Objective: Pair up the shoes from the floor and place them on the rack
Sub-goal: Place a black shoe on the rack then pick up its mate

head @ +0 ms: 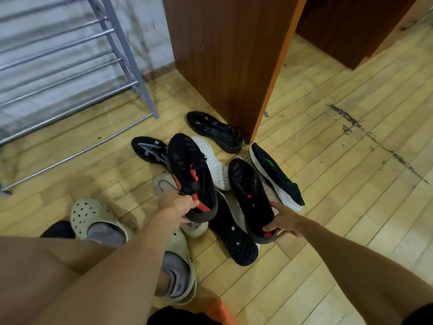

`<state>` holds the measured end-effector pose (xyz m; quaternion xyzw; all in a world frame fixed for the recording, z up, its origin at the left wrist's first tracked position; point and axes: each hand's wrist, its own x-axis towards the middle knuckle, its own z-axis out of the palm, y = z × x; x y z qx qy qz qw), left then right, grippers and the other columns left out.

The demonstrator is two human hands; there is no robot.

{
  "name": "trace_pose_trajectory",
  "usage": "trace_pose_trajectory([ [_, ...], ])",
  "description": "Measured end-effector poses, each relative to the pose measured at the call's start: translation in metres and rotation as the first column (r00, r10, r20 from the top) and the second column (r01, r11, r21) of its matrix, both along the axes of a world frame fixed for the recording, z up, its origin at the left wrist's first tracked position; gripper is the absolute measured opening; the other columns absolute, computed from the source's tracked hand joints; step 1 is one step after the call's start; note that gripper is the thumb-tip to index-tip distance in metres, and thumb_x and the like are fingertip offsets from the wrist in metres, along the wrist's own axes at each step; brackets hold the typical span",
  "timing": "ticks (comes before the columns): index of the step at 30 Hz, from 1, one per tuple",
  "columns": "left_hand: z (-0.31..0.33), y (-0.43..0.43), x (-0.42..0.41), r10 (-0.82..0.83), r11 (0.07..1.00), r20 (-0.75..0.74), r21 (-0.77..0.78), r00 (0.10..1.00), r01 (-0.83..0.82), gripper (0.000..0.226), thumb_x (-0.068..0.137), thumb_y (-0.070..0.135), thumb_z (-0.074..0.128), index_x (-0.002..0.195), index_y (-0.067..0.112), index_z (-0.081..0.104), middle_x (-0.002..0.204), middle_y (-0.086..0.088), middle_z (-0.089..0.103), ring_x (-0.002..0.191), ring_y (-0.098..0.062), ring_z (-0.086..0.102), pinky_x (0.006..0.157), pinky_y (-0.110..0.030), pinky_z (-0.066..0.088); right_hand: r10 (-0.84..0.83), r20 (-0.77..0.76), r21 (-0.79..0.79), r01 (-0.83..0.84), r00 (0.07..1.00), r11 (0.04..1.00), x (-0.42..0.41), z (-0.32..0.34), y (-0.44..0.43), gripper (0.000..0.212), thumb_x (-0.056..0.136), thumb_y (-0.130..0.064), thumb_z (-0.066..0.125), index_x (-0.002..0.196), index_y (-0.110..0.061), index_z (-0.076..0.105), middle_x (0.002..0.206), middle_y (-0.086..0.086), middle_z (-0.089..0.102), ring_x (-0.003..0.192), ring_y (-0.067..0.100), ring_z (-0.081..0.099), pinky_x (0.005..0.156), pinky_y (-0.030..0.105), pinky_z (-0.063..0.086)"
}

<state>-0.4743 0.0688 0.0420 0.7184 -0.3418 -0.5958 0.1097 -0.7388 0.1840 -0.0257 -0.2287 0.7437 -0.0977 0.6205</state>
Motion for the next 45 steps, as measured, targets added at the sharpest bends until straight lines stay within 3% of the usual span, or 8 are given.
trace_pose_trajectory([
  [3,0.001,-0.004,-0.003,0.040,0.999,0.005,0.037,0.999,-0.040,0.032,0.079,-0.001,0.071,0.110,0.004,0.063,0.114,-0.017,0.067,0.106,-0.036,0.063,0.064,-0.040,0.057,0.049,-0.062,-0.091,-0.055,0.997,0.994,-0.003,0.016,-0.016,0.085,0.077,0.005,0.074,0.146,-0.024,0.036,0.104,0.014,0.072,0.078,0.028,0.072,0.063,0.043,0.062],
  [7,0.004,-0.025,0.006,0.087,0.993,-0.021,0.080,0.996,-0.085,0.038,0.081,0.001,0.070,0.117,0.007,0.059,0.122,-0.014,0.064,0.113,-0.035,0.060,0.064,-0.042,0.057,0.072,-0.102,-0.207,-0.092,0.992,0.974,0.001,0.043,-0.060,0.069,0.077,0.006,0.075,0.138,-0.013,0.049,0.110,0.014,0.070,0.092,0.031,0.071,0.073,0.050,0.060],
  [16,0.010,-0.113,0.066,0.275,0.961,-0.033,0.046,0.961,-0.273,0.041,0.089,-0.003,0.059,0.129,-0.001,0.053,0.131,-0.015,0.057,0.123,-0.034,0.053,0.095,-0.047,0.050,0.083,0.124,-0.284,-0.045,0.989,0.958,0.088,0.042,-0.208,0.058,0.082,0.005,0.070,0.134,-0.008,0.048,0.104,0.013,0.068,0.084,0.030,0.069,0.064,0.042,0.061],
  [20,0.002,-0.166,0.093,0.308,0.951,-0.007,0.018,0.951,-0.308,0.038,0.092,0.000,0.056,0.130,-0.002,0.051,0.132,-0.016,0.057,0.123,-0.032,0.053,0.096,-0.043,0.049,0.095,0.177,-0.304,-0.038,0.980,0.952,0.122,0.029,-0.277,0.059,0.082,0.006,0.070,0.136,-0.007,0.050,0.096,0.007,0.068,0.080,0.024,0.069,0.061,0.038,0.061],
  [29,-0.053,-0.285,0.149,0.404,0.912,0.068,-0.113,0.912,-0.395,0.018,0.077,0.001,0.075,0.092,-0.003,0.067,0.094,-0.018,0.071,0.082,-0.035,0.070,0.058,-0.044,0.060,0.110,0.127,-0.348,-0.060,0.986,0.936,0.195,-0.016,-0.413,0.056,0.083,0.004,0.070,0.135,-0.008,0.052,0.123,0.016,0.066,0.105,0.036,0.067,0.083,0.054,0.057],
  [33,-0.079,-0.329,0.165,0.433,0.893,0.040,-0.154,0.900,-0.423,0.017,0.079,-0.002,0.071,0.077,0.008,0.057,0.101,-0.020,0.071,0.091,-0.037,0.070,0.077,-0.050,0.058,0.050,0.104,-0.395,-0.005,0.993,0.919,0.217,-0.048,-0.457,0.053,0.079,0.003,0.073,0.129,-0.010,0.059,0.119,0.012,0.068,0.103,0.035,0.068,0.085,0.055,0.056],
  [39,-0.101,-0.373,0.181,0.423,0.892,0.003,-0.174,0.906,-0.416,0.029,0.080,0.000,0.072,0.106,0.005,0.061,0.107,-0.017,0.069,0.096,-0.035,0.068,0.080,-0.051,0.058,0.031,0.022,-0.498,-0.016,0.999,0.867,0.234,-0.078,-0.498,0.052,0.082,-0.006,0.073,0.130,-0.019,0.060,0.116,0.003,0.069,0.106,0.028,0.066,0.088,0.049,0.057],
  [45,-0.115,-0.372,0.180,0.373,0.914,0.080,-0.201,0.924,-0.352,0.021,0.088,0.006,0.061,0.109,0.008,0.060,0.112,-0.018,0.064,0.104,-0.034,0.063,0.085,-0.046,0.056,0.022,-0.065,-0.569,-0.055,0.998,0.821,0.231,-0.093,-0.496,0.047,0.083,-0.018,0.073,0.128,-0.020,0.062,0.122,0.002,0.068,0.111,0.026,0.065,0.093,0.050,0.054],
])
